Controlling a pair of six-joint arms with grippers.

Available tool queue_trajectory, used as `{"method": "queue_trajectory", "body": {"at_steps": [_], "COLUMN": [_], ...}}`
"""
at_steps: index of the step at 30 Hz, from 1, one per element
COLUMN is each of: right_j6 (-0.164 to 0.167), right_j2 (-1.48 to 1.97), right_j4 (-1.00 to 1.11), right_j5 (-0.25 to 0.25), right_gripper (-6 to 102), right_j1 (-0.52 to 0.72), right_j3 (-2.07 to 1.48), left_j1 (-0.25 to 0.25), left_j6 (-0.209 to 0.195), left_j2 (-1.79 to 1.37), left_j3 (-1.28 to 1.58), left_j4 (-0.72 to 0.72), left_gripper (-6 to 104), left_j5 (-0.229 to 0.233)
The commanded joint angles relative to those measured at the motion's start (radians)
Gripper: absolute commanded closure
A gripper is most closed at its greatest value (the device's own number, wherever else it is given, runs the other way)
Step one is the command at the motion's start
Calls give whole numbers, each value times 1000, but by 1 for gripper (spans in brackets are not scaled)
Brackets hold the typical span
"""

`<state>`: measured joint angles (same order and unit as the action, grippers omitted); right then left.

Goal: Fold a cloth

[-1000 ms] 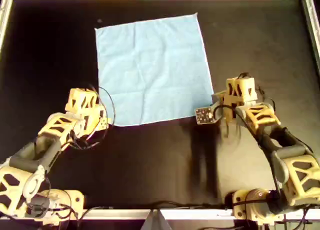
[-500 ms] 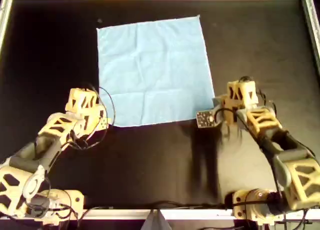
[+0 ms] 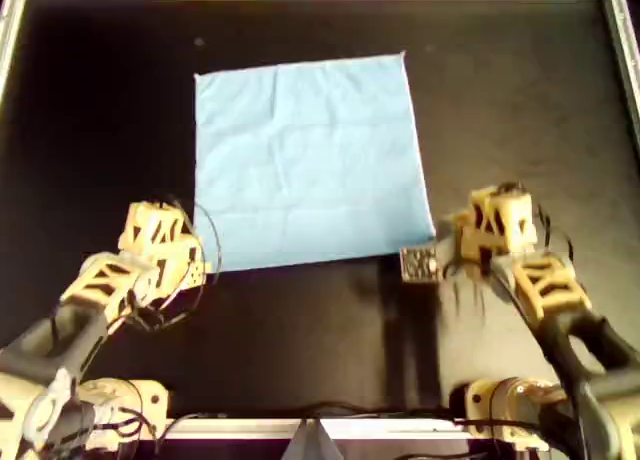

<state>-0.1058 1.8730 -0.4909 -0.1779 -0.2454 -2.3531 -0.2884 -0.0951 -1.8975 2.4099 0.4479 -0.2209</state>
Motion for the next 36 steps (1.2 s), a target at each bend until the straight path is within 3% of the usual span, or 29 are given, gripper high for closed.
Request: {"method": "queue_trajectory", "body": {"at_steps": [1, 9, 16, 25, 36], "right_j6": [0, -5, -5, -5, -3], "right_j2": [107, 98, 84, 32, -400], "right_j4": [9, 38, 127, 307, 373], "right_j5": [5, 6, 23, 21, 21], "right_gripper": [97, 97, 97, 97, 97], "right_j1": [-2, 12, 43, 43, 37], "right_j3": [-37, -15, 123, 258, 630], "left_j1": [-3, -3, 14, 126, 135], "left_j6": [6, 11, 127, 132, 132], "left_j2": [-92, -83, 14, 331, 488], "left_j3": [-21, -84, -299, -670, -957], "left_j4": [-12, -34, -37, -37, -37], "left_gripper": [99, 99, 98, 98, 98], "left_j5": [9, 11, 11, 11, 11]}}
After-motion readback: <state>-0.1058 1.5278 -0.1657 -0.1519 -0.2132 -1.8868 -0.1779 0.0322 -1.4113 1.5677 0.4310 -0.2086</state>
